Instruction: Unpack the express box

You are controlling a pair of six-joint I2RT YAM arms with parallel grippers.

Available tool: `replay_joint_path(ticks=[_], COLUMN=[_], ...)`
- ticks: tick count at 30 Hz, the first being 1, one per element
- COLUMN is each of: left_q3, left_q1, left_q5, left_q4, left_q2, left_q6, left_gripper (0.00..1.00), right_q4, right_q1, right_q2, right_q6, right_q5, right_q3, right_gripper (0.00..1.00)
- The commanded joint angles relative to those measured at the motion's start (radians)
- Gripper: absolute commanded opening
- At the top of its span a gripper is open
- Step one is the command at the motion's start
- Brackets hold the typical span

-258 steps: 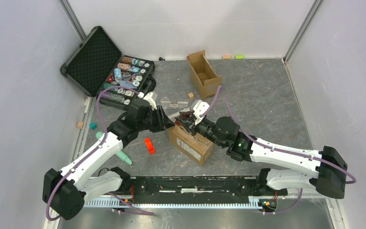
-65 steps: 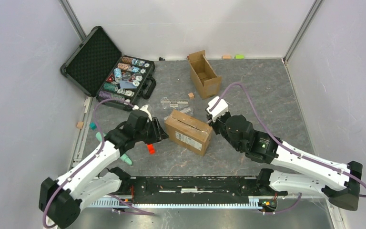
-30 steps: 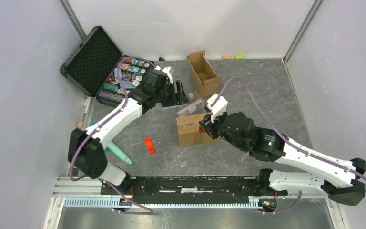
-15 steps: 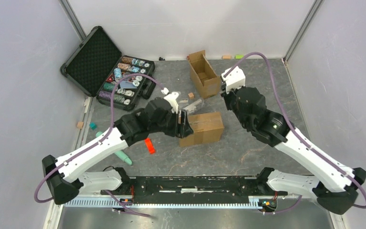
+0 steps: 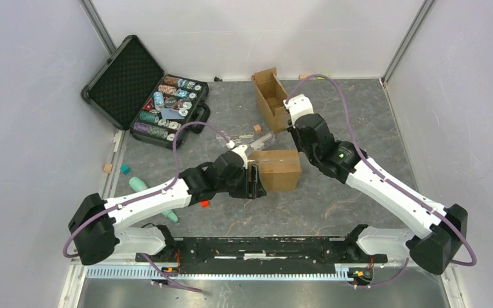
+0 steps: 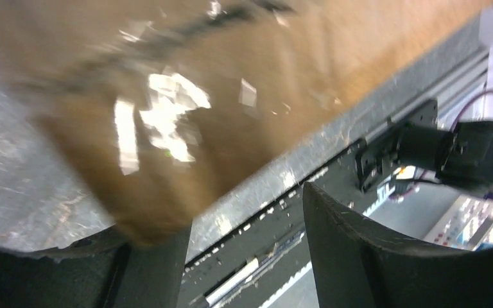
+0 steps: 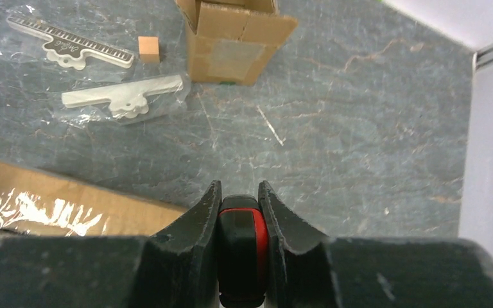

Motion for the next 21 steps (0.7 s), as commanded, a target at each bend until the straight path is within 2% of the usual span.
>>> replay_joint_path(ticks=[1, 6, 11, 15, 21], left_q3=[-0.034, -0.038, -0.038, -0.029, 0.051], left_q1=[0.12, 0.238, 0.328, 0.351, 0.357], left_q5=[-0.017, 0.011, 0.04, 0.042, 0.039], left_q4=[0.103, 0.054, 0.031, -0.02, -0.205], left_q2=[-0.057, -0.089, -0.101, -0.139, -0.248], left_q6=[-0.033, 0.02, 0.048, 0.066, 0.14], left_gripper=[0.69, 0.7, 0.7, 0.7, 0.7], right_q4=[-0.033, 0.026, 0.064, 0.037, -0.024], right_q1=[0.007, 0.092, 0.218, 0.225, 0.225], right_q2=[-0.093, -0.154, -0.136, -0.136, -0.194], right_q6=[0.18, 0.309, 0.406, 0.405, 0.325], right_q5=[-0.036, -0.134, -0.133, -0.092, -0.072], right_q3=[-0.068, -0.16, -0.163, -0.164, -0.13], right_gripper=[0.0, 0.0, 0.0, 0.0, 0.0])
